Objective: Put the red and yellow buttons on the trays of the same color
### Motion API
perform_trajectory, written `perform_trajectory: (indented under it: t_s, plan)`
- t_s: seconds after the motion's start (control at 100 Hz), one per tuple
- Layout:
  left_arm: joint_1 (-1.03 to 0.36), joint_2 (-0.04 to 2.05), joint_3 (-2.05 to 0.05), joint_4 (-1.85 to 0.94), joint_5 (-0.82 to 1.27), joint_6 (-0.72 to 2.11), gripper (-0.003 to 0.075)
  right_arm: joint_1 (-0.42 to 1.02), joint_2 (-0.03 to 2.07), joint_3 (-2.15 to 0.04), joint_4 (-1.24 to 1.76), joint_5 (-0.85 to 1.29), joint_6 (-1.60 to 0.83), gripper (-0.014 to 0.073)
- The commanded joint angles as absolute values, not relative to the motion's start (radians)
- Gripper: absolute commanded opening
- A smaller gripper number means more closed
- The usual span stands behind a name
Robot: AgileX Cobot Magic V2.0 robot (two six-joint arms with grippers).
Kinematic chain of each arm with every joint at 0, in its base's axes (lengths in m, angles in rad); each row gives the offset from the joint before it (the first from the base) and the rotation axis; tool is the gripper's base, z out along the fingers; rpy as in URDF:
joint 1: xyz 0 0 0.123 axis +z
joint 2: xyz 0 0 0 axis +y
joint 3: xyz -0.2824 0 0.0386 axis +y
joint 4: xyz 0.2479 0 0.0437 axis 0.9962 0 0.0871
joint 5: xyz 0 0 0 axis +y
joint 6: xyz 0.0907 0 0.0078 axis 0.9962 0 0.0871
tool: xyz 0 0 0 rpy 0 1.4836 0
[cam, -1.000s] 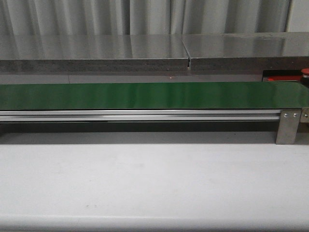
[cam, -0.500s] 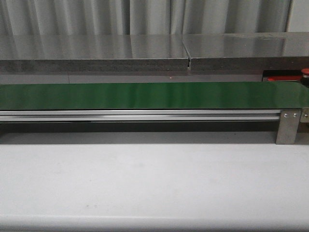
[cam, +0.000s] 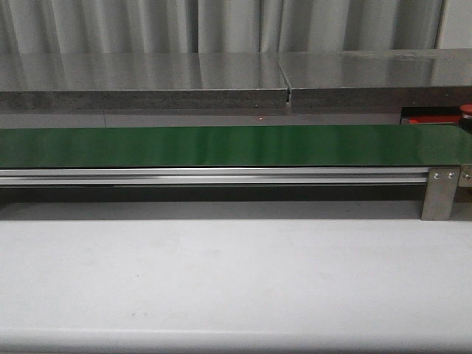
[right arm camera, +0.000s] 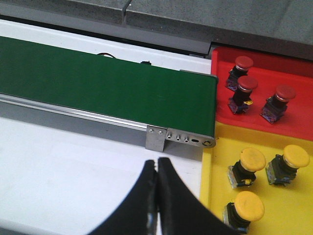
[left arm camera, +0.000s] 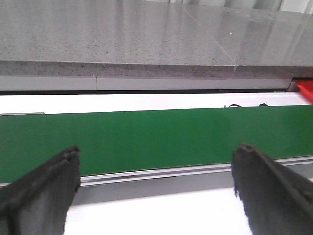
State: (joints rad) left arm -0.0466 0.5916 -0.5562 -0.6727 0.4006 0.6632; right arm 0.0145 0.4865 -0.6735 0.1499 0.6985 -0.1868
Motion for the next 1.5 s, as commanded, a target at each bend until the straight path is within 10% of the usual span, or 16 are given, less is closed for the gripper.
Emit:
perform_trajectory:
  t_s: [0.0, 0.56, 1.02, 1.49]
  plan:
    - [-0.055, 0.611, -0.602, -0.697, 0.309, 0.63, 0.0611, 0.012, 0.489, -0.696, 0.145, 0.634, -0.186, -0.0067]
    - [0.357, 1.299, -1.116, -0.705, 0.541, 0.526, 0.0611, 0.012, 0.489, -0.696, 0.145, 0.634, -0.186, -0.0067]
    - [0.39, 1.862, -1.599, -0.67, 0.636, 0.529, 0.061, 0.012, 0.489, -0.696, 0.145, 0.634, -0.186, -0.0067]
    - [0.392, 1.987, -1.665, -0.504, 0.545, 0.443, 0.061, 0.012, 0.489, -0.696, 0.145, 0.634, -0.186, -0.0067]
